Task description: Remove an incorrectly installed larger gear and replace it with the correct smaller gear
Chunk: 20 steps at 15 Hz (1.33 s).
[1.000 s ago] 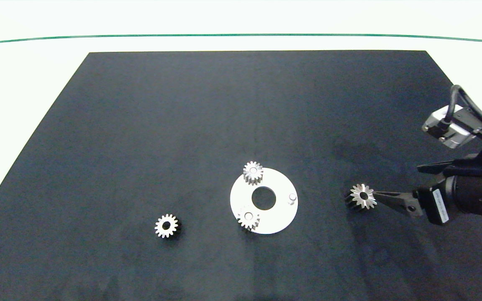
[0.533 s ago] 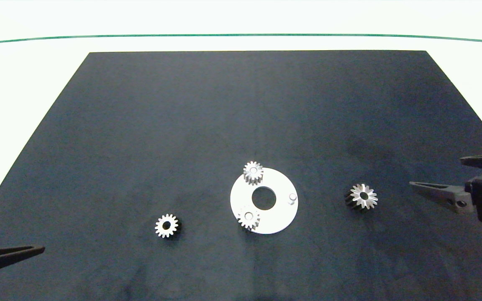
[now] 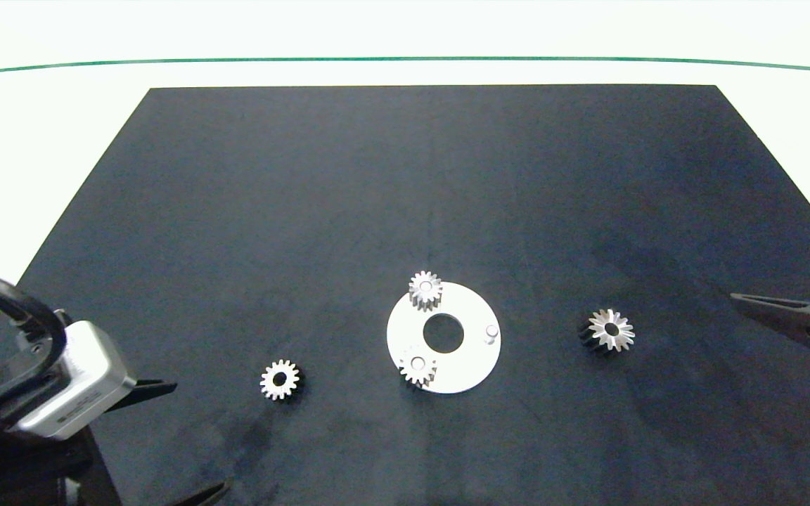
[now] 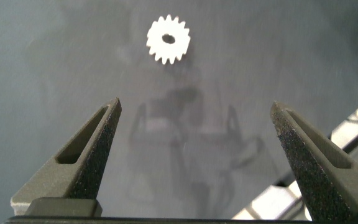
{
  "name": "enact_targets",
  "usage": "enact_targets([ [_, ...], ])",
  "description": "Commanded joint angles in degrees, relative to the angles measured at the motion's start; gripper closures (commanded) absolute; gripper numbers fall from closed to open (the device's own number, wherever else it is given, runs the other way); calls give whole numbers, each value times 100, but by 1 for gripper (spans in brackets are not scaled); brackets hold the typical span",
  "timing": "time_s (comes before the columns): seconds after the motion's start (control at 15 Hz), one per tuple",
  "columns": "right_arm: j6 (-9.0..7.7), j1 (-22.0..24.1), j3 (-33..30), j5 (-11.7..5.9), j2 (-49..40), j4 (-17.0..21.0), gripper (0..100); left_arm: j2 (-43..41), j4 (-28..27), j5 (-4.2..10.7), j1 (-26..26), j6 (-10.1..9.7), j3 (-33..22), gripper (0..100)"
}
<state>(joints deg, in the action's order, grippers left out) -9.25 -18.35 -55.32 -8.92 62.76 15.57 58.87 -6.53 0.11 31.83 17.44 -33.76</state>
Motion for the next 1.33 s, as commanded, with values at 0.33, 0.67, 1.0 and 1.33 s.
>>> enact_targets([
  [0.33, -6, 42, 127, 5, -106, 17, 0, 1320, 1488, 86, 464, -268, 422, 0],
  [0.67, 11, 42, 241, 13, -132, 17, 0, 1830, 2112, 341, 456, -268, 387, 0],
  [1.0, 64, 42, 303, 40, -167, 17, 0, 2023, 2358, 499, 429, -250, 343, 0],
  [1.33, 73, 42, 355, 40, -194, 8, 0, 2243, 2543, 508, 166, -206, 264, 0],
])
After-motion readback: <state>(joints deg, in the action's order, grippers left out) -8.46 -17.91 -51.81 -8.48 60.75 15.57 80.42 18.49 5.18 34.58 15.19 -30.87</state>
